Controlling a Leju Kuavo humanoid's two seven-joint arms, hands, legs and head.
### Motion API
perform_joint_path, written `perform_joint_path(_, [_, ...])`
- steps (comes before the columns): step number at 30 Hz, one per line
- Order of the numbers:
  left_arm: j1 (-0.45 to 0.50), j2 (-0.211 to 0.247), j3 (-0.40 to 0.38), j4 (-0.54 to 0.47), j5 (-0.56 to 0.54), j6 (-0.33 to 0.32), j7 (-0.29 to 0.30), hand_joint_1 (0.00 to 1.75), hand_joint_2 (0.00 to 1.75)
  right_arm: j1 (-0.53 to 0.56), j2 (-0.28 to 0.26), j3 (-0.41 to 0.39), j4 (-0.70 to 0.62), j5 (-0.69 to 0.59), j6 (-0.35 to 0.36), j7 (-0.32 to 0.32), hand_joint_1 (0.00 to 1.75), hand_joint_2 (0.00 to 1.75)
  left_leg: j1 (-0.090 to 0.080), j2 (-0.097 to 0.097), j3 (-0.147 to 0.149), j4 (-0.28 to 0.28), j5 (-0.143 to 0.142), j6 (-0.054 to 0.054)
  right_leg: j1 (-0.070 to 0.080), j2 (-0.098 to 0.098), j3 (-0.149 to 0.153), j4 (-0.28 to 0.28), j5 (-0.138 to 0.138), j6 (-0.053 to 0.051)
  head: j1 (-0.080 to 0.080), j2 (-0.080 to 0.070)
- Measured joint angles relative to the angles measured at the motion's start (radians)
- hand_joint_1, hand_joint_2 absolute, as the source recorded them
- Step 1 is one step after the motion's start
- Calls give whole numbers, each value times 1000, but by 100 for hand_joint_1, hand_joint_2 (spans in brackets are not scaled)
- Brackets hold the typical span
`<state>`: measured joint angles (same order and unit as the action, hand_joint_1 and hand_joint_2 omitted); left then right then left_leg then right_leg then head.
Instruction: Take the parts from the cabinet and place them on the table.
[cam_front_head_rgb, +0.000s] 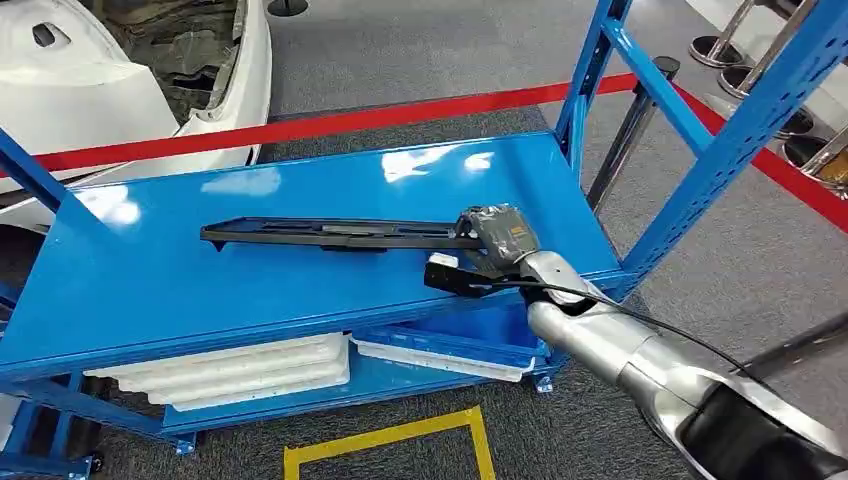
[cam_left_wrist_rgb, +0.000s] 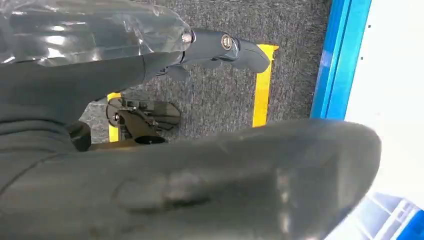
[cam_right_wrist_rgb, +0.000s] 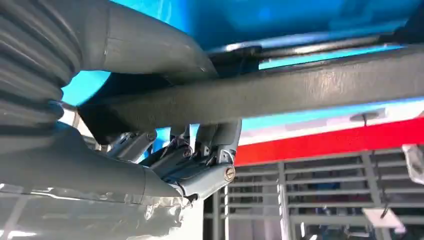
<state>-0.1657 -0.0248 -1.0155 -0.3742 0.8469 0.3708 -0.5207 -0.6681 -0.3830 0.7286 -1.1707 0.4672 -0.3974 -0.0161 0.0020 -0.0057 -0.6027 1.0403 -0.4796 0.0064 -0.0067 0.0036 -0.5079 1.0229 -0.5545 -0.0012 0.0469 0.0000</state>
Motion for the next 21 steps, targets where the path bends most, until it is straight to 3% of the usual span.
perform_joint_path(7, [4,0,-7,0,6,13,0,0,0,19,-26,-22,-127,205,-83,109,175,175,0,0,0,0,0,0,0,1,-1,0,0,0,0,0])
perform_joint_path(15, [4,1,-8,0,6,15,0,0,0,25,-33,-37,-181,227,-84,125,175,175,0,0,0,0,0,0,0,1,-1,0,0,0,0,0])
perform_joint_path(16, [4,1,-9,0,6,15,0,0,0,40,-40,-60,-258,320,-103,146,175,175,0,0,0,0,0,0,0,1,-1,0,0,0,0,0])
perform_joint_path(21, [2,1,-14,0,3,15,3,0,0,50,-44,-84,-367,419,-91,182,175,175,0,0,0,-1,0,0,0,1,-1,0,0,0,0,0])
